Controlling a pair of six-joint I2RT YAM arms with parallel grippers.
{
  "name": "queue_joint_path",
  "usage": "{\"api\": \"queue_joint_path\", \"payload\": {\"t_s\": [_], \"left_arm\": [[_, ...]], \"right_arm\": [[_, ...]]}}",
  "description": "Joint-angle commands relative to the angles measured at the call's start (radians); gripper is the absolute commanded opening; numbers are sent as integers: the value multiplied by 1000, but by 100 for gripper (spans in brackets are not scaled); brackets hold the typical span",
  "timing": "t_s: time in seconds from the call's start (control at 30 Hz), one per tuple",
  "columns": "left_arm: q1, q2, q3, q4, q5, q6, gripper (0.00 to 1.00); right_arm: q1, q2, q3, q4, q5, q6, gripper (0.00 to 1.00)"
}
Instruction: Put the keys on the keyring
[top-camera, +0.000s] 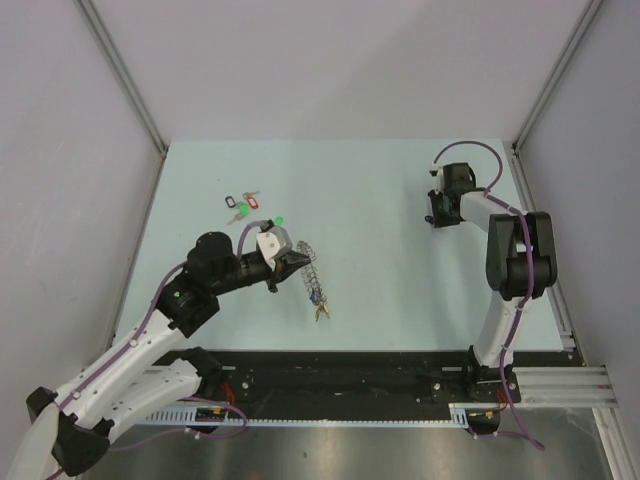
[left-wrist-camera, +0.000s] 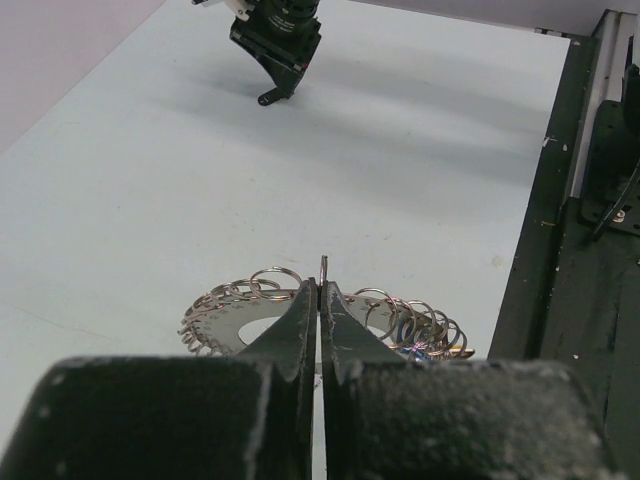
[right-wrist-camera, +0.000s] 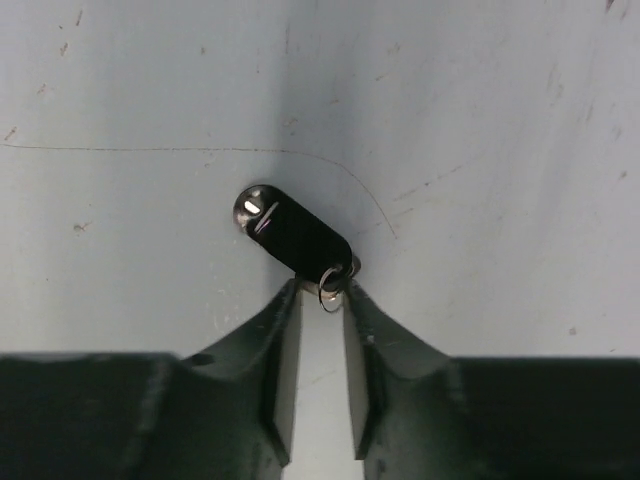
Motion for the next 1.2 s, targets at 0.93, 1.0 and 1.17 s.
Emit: {"api": "queue_joint_path", "payload": {"t_s": [0.93,1.0,1.17], "left_arm": [[7,-92,38,16,-163,-4,0],[7,-89,40,12,-182,-7,0],[9,-98,38,13,-203,-9,0]], "right_arm": [[383,-683,-582,-5,55,969,7],[426,-677,-581,34,49,987,14],[498,-649,-510,-11,37,913,40]]}}
